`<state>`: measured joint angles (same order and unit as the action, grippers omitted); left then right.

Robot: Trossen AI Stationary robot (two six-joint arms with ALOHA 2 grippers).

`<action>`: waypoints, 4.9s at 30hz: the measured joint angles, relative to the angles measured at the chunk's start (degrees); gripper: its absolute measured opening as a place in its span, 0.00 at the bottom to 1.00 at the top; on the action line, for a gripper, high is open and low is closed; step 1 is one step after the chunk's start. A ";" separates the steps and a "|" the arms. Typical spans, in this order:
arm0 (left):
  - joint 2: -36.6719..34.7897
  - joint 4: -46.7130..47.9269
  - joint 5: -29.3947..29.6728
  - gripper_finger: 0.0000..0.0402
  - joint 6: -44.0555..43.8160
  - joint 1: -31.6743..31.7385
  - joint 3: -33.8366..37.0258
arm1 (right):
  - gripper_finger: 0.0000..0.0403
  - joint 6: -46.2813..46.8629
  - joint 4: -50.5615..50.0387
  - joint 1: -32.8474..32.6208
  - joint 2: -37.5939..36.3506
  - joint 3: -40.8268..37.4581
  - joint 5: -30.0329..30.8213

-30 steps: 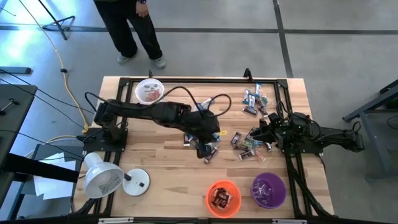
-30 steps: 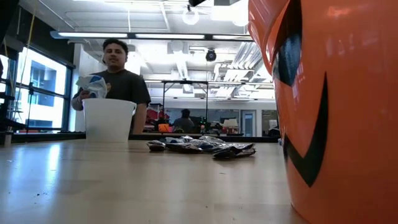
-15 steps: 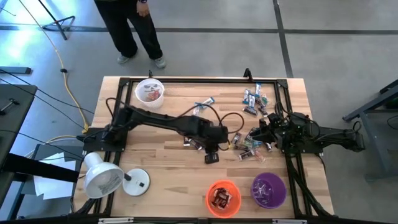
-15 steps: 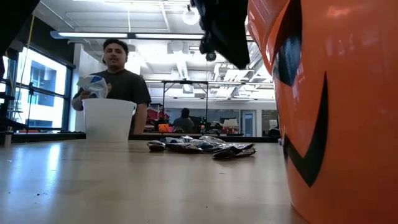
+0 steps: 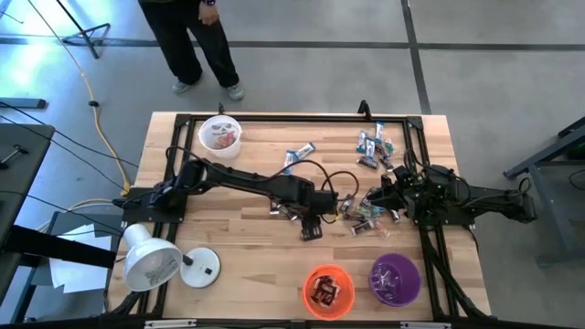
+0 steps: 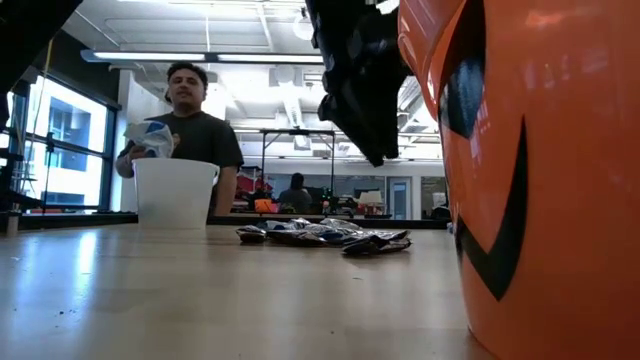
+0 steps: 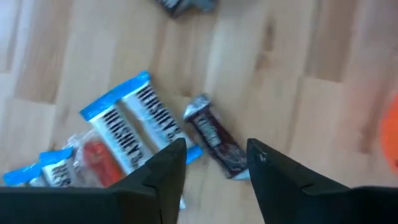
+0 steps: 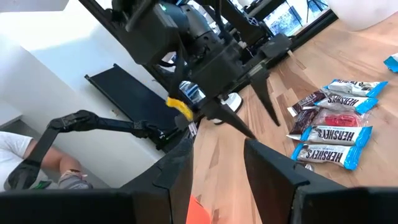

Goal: Organize candy in baskets
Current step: Put the brown chocolate into the orange bucket

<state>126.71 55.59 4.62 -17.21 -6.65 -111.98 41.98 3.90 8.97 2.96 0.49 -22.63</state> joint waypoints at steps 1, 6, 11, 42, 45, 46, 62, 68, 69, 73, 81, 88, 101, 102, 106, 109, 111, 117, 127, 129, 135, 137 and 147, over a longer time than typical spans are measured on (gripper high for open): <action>0.02 0.14 0.98 0.40 -0.95 0.01 0.02 | 0.34 0.01 0.00 -0.02 0.00 0.00 0.00; 0.66 0.22 3.33 0.42 -4.09 0.04 0.02 | 0.34 0.00 0.00 0.00 0.00 -0.01 0.00; 1.39 0.38 5.20 0.42 -8.11 -0.01 0.03 | 0.34 0.00 0.00 -0.02 0.00 0.00 0.00; 7.24 0.53 4.98 0.42 -14.58 -2.32 0.04 | 0.34 0.02 0.02 -0.01 0.00 0.00 0.00; 7.54 0.12 4.56 0.42 -15.78 -2.40 0.04 | 0.34 0.01 0.00 -0.01 0.00 0.00 0.00; 7.60 0.30 3.73 0.42 -16.15 -2.43 0.04 | 0.34 0.00 0.00 -0.02 0.00 0.00 0.00; 11.60 -1.49 -0.49 0.42 -17.05 -3.09 -0.25 | 0.34 0.00 0.02 0.00 0.00 0.00 0.00; 11.79 -0.75 -1.07 0.40 -17.79 -3.11 -0.20 | 0.34 0.00 0.00 0.00 0.00 0.00 0.00; 11.79 -0.32 -1.61 0.39 -18.14 -3.05 -0.20 | 0.34 0.00 0.02 -0.01 0.00 0.00 0.00; 11.79 0.38 -2.43 0.30 -18.45 -3.06 -0.17 | 0.34 0.00 0.00 -0.01 0.00 -0.02 0.00; 10.89 0.60 -3.13 0.15 -19.46 -3.06 -0.07 | 0.34 0.01 0.01 -0.02 -0.02 -0.02 0.00; 9.37 1.69 -3.64 0.13 -20.24 -3.23 0.22 | 0.34 0.00 0.01 0.00 -0.01 0.00 0.00; 4.40 2.13 -2.76 0.13 -21.18 -3.34 0.24 | 0.34 0.01 0.00 -0.01 0.00 0.00 0.00; 3.82 2.16 -2.78 0.13 -21.22 -3.46 0.23 | 0.34 0.01 0.02 -0.01 0.00 0.00 0.00; 1.47 2.12 -3.34 0.13 -21.88 -4.76 0.11 | 0.34 0.02 0.00 0.00 0.00 0.00 0.00; -0.69 1.76 -3.52 0.13 -23.72 -6.05 0.11 | 0.34 0.00 0.01 0.00 0.00 -0.01 0.00; -1.87 1.05 -3.50 0.13 -25.43 -7.02 0.07 | 0.34 0.00 0.02 -0.01 0.00 0.00 0.00; -4.56 -2.70 -3.34 0.13 -30.42 -10.72 0.04 | 0.34 0.02 0.02 -0.02 0.00 0.00 0.00; -4.93 -17.21 -5.51 0.13 -34.76 -16.03 0.00 | 0.34 0.00 0.00 0.00 0.00 0.00 0.00; -4.93 -19.08 -5.60 0.13 -34.92 -16.62 0.00 | 0.34 0.01 0.00 -0.01 0.00 -0.01 0.00; -4.81 -23.53 -5.45 0.13 -36.20 -18.39 -0.01 | 0.34 0.00 0.00 0.00 0.00 0.00 0.00; -4.60 -24.47 -5.45 0.13 -36.64 -18.93 -0.02 | 0.34 0.00 0.00 0.00 0.00 0.00 0.00; -4.55 -31.01 -5.16 0.13 -37.13 -21.16 -0.04 | 0.34 0.01 0.00 -0.01 0.00 0.00 0.00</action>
<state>122.15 24.57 -0.54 -54.34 -27.81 -112.03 41.99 3.90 8.96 2.96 0.49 -22.63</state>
